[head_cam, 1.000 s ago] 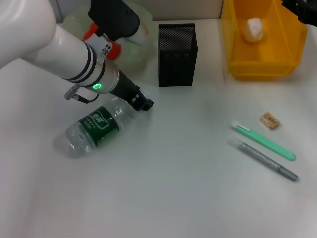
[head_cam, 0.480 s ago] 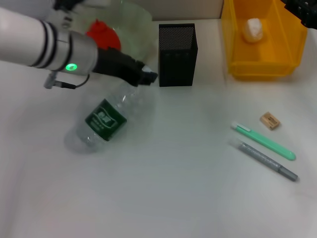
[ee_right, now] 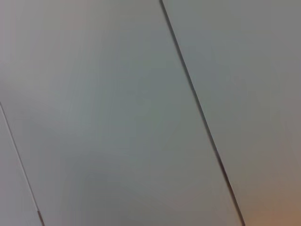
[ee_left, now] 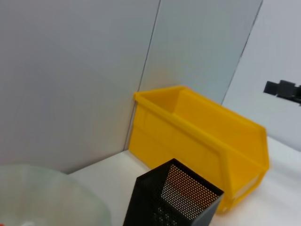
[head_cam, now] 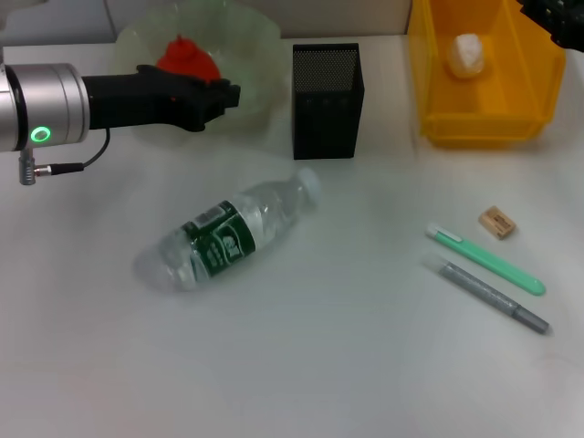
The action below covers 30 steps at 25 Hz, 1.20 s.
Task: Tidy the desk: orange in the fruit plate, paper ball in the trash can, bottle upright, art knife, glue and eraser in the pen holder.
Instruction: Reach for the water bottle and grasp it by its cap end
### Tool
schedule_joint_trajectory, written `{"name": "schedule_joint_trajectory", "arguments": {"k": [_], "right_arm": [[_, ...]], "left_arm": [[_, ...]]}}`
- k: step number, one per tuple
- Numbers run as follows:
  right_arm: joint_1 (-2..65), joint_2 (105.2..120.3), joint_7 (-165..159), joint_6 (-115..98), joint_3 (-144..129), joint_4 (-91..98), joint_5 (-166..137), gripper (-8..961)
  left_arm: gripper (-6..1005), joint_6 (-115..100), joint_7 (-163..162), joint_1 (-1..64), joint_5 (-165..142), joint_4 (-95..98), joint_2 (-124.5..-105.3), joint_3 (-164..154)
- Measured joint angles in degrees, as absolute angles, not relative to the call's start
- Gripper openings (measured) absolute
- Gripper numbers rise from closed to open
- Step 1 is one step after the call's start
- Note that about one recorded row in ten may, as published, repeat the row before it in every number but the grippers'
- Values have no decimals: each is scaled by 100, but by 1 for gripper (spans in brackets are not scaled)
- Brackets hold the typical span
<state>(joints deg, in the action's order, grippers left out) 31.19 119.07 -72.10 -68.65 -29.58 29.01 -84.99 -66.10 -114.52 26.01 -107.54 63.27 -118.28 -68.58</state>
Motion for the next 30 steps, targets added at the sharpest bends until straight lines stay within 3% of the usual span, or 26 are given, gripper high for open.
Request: {"name": "schedule_joint_trajectory", "arguments": {"k": [9, 18, 24, 30], "right_arm": [[3128, 11901, -7219, -6867, -2979, 2891, -8498, 664], [3041, 11903, -7244, -6935, -2936, 2848, -8499, 663], [3041, 11906, -7222, -6935, -2927, 2764, -8499, 663], [3046, 11909, -7214, -6935, -2926, 2740, -8499, 663]], "left_arm": [[50, -6710, -11831, 3075, -11277, 6394, -11865, -7968], [419, -5304, -12447, 3150, -12537, 6588, -11887, -9552], [716, -5154, -12802, 3390, -12873, 6340, -11901, -9847], [819, -4916, -12955, 3586, -12904, 5988, -11909, -9897]]}}
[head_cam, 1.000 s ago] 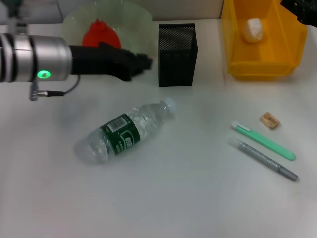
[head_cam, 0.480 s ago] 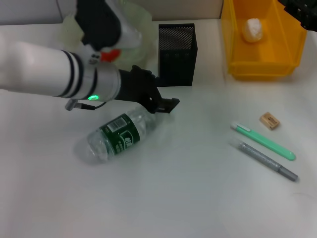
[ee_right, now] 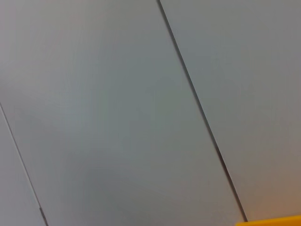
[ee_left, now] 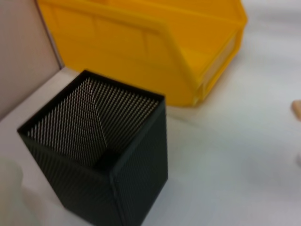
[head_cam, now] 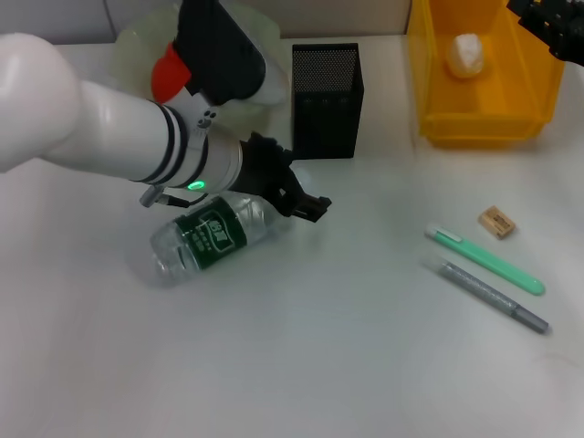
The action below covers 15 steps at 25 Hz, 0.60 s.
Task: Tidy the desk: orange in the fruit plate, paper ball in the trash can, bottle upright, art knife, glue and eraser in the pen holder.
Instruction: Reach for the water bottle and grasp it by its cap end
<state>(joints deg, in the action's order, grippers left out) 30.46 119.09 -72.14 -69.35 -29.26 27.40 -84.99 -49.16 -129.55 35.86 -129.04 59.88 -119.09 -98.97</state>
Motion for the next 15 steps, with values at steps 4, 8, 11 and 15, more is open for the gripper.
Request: {"name": "schedule_joint_trajectory", "arguments": {"k": [4, 8, 11, 15], "right_arm": [[3037, 11910, -7212, -6935, -2926, 2739, -8499, 663], [3015, 11910, -7205, -6935, -2926, 2733, -8477, 663], [2996, 11909, -7197, -6934, -2926, 2729, -8465, 663], [2985, 11909, -7133, -6934, -2927, 2664, -8459, 663]], "left_arm": [[843, -4789, -13196, 3959, -12929, 5415, -11910, -9988], [836, -4774, -13218, 4037, -12959, 5315, -11909, -9999], [831, -4770, -13223, 4047, -12996, 5313, -11909, -10003], [823, -4785, -13236, 4112, -13165, 5323, -11916, -10231]]}}
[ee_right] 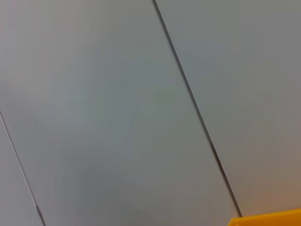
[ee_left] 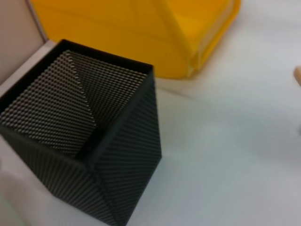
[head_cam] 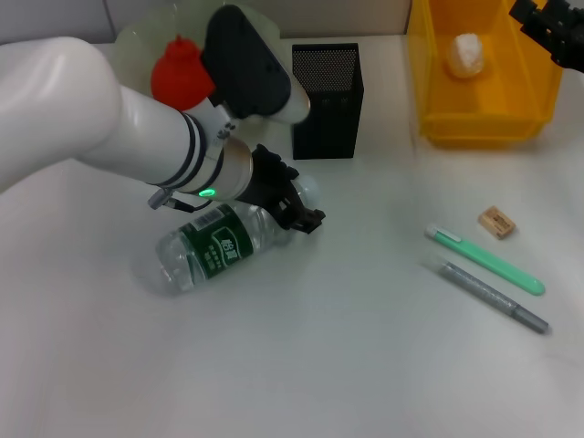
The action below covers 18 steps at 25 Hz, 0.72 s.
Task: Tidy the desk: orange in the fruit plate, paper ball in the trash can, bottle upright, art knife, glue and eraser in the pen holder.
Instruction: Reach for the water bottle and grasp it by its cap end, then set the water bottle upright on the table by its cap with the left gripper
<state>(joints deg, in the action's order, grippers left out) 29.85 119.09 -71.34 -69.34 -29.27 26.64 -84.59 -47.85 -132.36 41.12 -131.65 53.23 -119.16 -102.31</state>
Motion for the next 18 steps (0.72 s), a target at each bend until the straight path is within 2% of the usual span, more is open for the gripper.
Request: {"name": "schedule_joint_trajectory", "arguments": {"k": [3, 8, 15, 18], "right_arm": [[2982, 11909, -7118, -6935, -2927, 2638, -8452, 662], [2963, 11909, -7118, -6948, -2927, 2612, -8366, 662], [2973, 11909, -7055, -6954, -2929, 2574, -8303, 662], [2983, 11909, -7043, -6957, -2926, 2572, -8300, 662]], "left_arm": [[818, -4773, -13247, 4169, -13390, 5337, -11918, -10437], [634, -4818, -13335, 4202, -13515, 5355, -11918, -10457], [444, -4890, -13354, 4190, -13643, 5461, -11918, -10498], [444, -4892, -13382, 4071, -13708, 5682, -11916, -10478]]}}
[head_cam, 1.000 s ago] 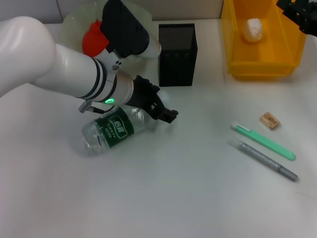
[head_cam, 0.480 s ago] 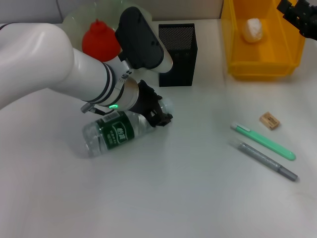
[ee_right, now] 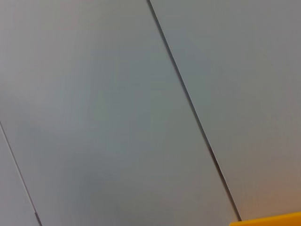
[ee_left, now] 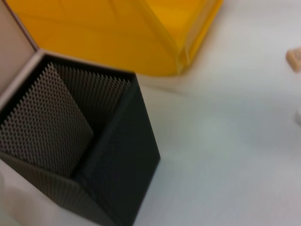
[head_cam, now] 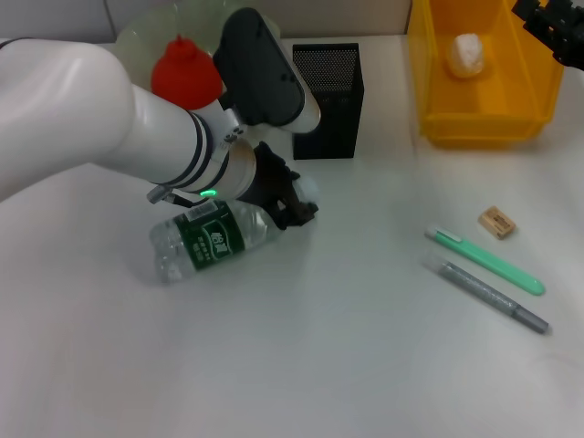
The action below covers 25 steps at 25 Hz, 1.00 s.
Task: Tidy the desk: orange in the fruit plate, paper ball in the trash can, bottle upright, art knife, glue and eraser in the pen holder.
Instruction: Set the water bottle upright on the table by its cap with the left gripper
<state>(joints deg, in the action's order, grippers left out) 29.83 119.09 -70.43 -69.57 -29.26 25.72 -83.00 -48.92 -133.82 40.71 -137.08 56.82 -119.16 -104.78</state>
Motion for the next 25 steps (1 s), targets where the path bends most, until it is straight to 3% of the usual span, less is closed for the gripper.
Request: {"name": "schedule_joint_trajectory", "arguments": {"k": [8, 9, 13, 25], "right_arm": [[2998, 11909, -7040, -6970, -2919, 2573, -8280, 662], [3003, 11909, -7040, -6970, -2918, 2573, -8279, 662], [3031, 11909, -7012, -6948, -2918, 2575, -8279, 662], [3106, 11909, -6987, -6934, -2918, 2550, -8279, 661]], "left_arm": [[444, -4846, -13288, 3485, -13658, 6563, -11886, -10182], [444, -4713, -13062, 3001, -13501, 7120, -11882, -9974], [444, -4554, -12165, 2343, -12322, 7502, -11873, -9430], [445, -4595, -10039, 1580, -9541, 6962, -11870, -8481]]}}
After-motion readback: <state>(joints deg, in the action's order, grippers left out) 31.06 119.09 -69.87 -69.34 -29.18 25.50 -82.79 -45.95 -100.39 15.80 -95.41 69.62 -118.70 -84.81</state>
